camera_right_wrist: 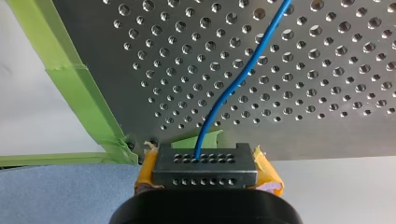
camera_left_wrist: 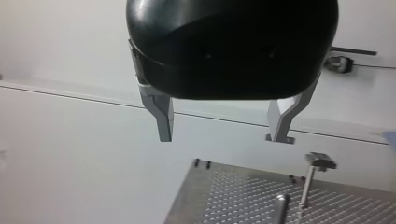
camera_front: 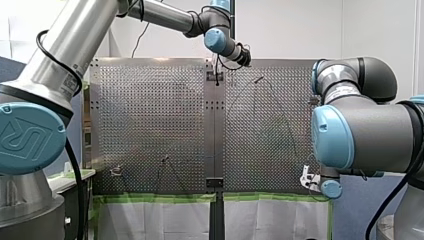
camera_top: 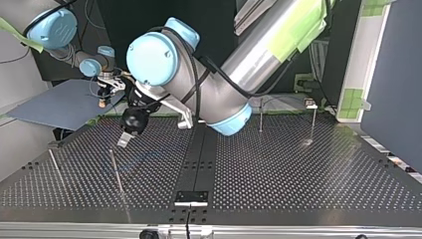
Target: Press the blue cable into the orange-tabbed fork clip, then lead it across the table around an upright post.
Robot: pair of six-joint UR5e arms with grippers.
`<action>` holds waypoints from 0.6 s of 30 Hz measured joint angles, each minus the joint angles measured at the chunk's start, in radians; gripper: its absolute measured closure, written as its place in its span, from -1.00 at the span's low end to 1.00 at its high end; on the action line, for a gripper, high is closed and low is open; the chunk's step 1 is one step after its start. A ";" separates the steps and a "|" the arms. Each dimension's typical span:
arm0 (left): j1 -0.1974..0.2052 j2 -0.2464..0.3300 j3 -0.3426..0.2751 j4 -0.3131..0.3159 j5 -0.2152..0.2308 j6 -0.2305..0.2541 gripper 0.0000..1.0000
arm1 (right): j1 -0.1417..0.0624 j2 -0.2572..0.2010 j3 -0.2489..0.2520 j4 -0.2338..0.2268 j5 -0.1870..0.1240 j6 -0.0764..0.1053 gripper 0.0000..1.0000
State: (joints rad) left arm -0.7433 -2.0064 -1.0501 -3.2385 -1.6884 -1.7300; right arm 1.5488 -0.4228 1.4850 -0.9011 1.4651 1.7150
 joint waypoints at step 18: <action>0.002 -0.146 0.151 -0.150 -0.014 0.017 -1.00 | -0.001 0.001 0.000 0.000 0.000 0.000 1.00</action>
State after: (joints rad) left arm -0.7408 -2.1526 -0.8994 -3.3889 -1.7025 -1.7128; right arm 1.5482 -0.4214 1.4850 -0.9009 1.4651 1.7153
